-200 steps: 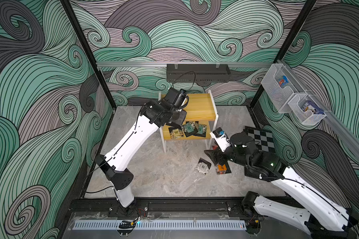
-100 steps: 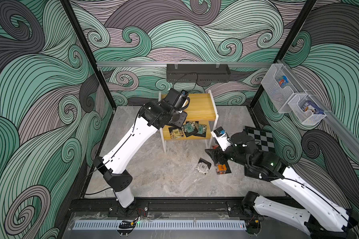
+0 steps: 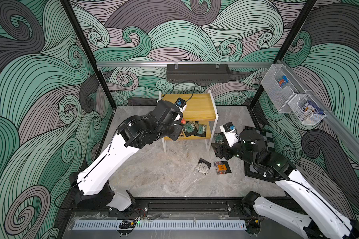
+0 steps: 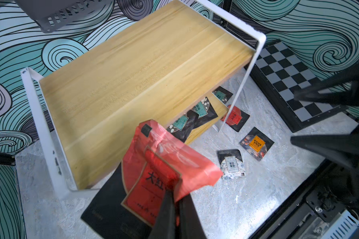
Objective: Remove the tea bags from the shelf
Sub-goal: Pick up the tea bag from the shelf.
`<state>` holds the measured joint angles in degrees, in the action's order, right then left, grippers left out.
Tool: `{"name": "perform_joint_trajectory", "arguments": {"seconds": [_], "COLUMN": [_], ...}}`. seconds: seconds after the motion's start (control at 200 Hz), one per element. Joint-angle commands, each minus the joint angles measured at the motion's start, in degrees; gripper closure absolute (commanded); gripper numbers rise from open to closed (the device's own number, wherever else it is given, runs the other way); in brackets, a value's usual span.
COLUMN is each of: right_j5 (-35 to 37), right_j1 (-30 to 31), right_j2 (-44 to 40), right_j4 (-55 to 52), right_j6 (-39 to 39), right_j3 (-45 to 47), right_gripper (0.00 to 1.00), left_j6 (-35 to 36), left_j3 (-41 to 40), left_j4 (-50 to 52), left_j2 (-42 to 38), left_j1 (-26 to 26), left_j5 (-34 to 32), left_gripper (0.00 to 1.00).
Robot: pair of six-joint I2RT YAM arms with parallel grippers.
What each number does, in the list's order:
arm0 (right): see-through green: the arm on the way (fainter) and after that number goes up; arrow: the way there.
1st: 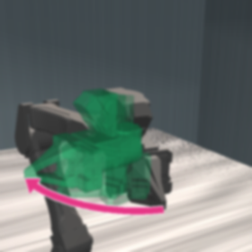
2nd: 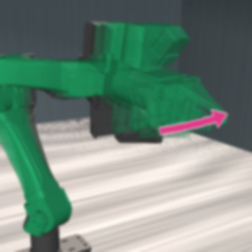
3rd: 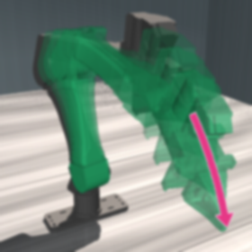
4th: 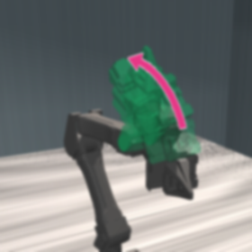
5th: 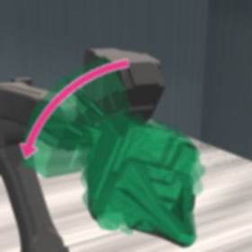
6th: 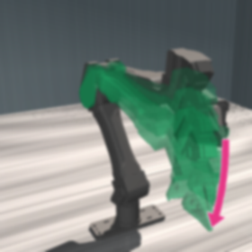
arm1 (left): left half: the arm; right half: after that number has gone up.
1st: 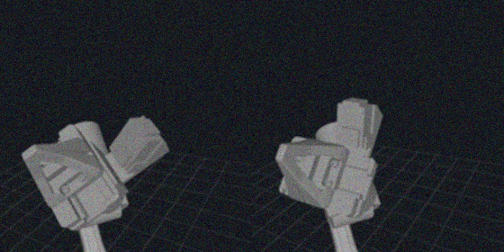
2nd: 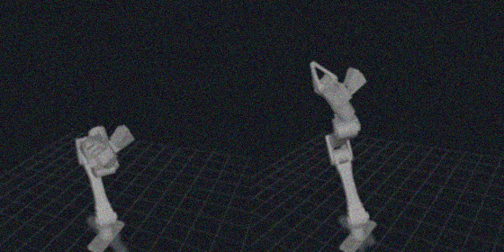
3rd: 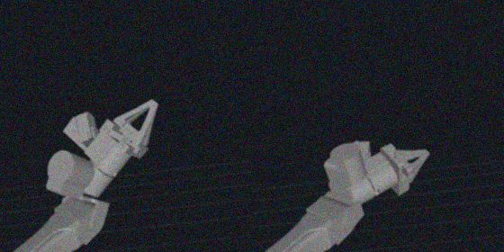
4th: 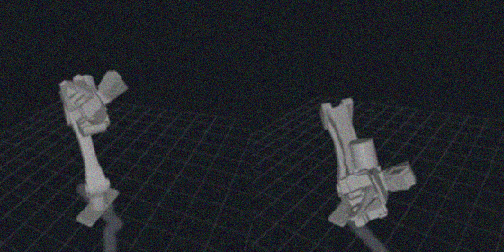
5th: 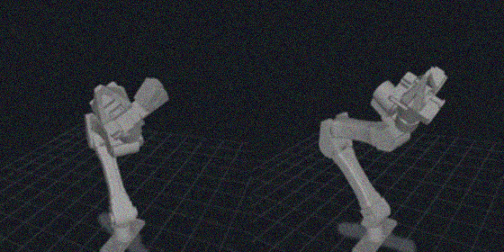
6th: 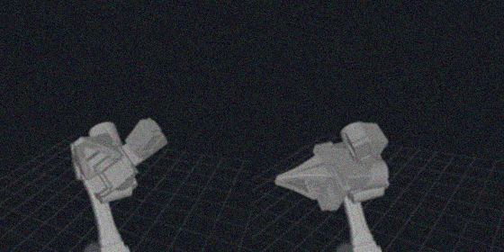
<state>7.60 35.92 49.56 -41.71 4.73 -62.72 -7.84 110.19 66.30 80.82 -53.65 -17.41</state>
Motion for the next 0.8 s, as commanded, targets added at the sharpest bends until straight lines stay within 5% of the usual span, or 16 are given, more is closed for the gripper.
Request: {"name": "perform_joint_trajectory", "arguments": {"seconds": [0.0,0.425,0.796], "right_j5": [-1.91,-4.03,-3.18], "right_j1": [-1.22,-2.22,-2.35], "right_j2": [-0.89,-4.27,-7.07], "right_j4": [0.86,0.74,0.69], "right_j6": [0.40,2.46,3.85], "right_j3": [-1.03,1.98,5.65], "right_gripper": [0.23,0.23,0.23], "left_j6": [-1.93,-7.10,-7.68], "left_j3": [-5.41,-36.34,-55.68], "left_j4": [-2.94,-17.59,-29.98], "left_j2": [-4.35,-18.11,-18.50], "left_j1": [-2.83,-9.71,-12.64], "left_j5": [-0.60,0.63,4.19], "left_gripper": [0.91,0.91,0.89]}}
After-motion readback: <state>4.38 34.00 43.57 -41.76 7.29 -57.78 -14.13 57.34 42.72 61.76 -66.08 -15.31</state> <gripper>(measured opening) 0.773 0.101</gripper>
